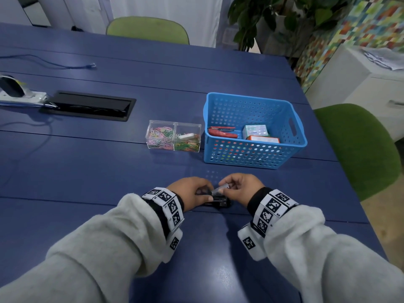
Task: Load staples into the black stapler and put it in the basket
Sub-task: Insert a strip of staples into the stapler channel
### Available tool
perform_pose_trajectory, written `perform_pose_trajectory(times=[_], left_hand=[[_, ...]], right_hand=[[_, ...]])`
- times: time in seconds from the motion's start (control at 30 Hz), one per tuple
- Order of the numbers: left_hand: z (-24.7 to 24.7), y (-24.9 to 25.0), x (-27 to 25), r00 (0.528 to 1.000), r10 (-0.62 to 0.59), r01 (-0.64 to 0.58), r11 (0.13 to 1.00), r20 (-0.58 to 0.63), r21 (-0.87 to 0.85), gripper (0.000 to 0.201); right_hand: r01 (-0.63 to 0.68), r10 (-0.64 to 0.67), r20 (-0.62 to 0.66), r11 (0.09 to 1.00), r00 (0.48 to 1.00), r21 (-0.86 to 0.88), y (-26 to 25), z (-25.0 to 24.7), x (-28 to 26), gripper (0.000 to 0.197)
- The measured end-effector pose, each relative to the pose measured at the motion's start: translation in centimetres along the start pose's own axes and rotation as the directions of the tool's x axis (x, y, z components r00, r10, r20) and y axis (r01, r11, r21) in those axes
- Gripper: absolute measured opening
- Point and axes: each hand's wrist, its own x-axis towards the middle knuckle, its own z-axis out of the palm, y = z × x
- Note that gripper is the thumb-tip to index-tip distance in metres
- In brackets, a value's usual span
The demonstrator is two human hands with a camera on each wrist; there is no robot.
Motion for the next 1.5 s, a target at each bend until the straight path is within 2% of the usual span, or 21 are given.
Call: perform_pose_trajectory(times=[0.33,0.43,0.53,0.7,0.83,0.9,1.0,1.2,1.33,1.43,1.5], left_hand=[[-0.6,0.3,0.0,0.999,0.005,-0.004,1.000,-0.049,0.029,0.023],[-0.5,0.4,-0.1,0.999,0.006,-0.005,1.000,-0.040,0.025,0.024],[-0.6,0.0,-0.1,1.000,-0.015,0.015,0.998,0.003,0.055,0.033],[-1.1,-2.2,-0.4,0.992,-0.117,0.105,0.971,0.047,0.213,0.052],[-1.2,-3.3,-0.8,0.984,-0.166,0.145,0.957,0.065,0.251,0.051],[-1.2,-3.6,-1.0,0.983,-0.172,0.151,0.955,0.062,0.256,0.049],[-1.1,-4.0,-1.2,0.983,-0.177,0.157,0.955,0.056,0.253,0.050],[-1.3,-4.7,-2.1,0.984,-0.176,0.166,0.959,0.025,0.231,0.051],[-1.7,-5.4,-2.7,0.982,-0.190,0.186,0.955,-0.005,0.231,0.054],[-1.8,-5.6,-2.9,0.982,-0.188,0.185,0.957,-0.012,0.224,0.053],[-1.7,-5.7,-3.0,0.983,-0.185,0.183,0.958,-0.012,0.219,0.053]], right_hand=[[-0.018,0.008,0.056,0.984,0.998,0.178,-0.4,0.4,0.1,0.030],[-0.003,-0.003,0.032,0.982,0.999,0.187,-0.3,0.6,0.1,0.030],[0.019,-0.018,-0.008,0.988,1.000,0.151,-0.3,0.3,-0.1,0.028],[0.022,-0.020,-0.018,0.996,1.000,0.092,-0.2,-0.8,-0.1,0.027],[0.054,-0.052,0.019,0.981,0.998,-0.185,-1.0,-0.7,-0.3,0.013],[0.125,-0.113,0.053,0.931,0.992,-0.344,-1.3,-0.4,-0.4,0.015],[0.228,-0.135,0.200,0.781,0.971,-0.581,-2.1,-0.1,-0.5,0.027],[0.284,-0.036,0.338,0.630,0.941,-0.723,-2.8,1.3,-0.4,0.031],[0.292,0.014,0.356,0.541,0.934,-0.788,-3.1,2.3,-0.1,0.030],[0.326,0.014,0.364,0.416,0.931,-0.849,-3.3,2.7,0.2,0.029],[0.336,0.009,0.367,0.380,0.930,-0.862,-3.2,2.9,0.4,0.029]])
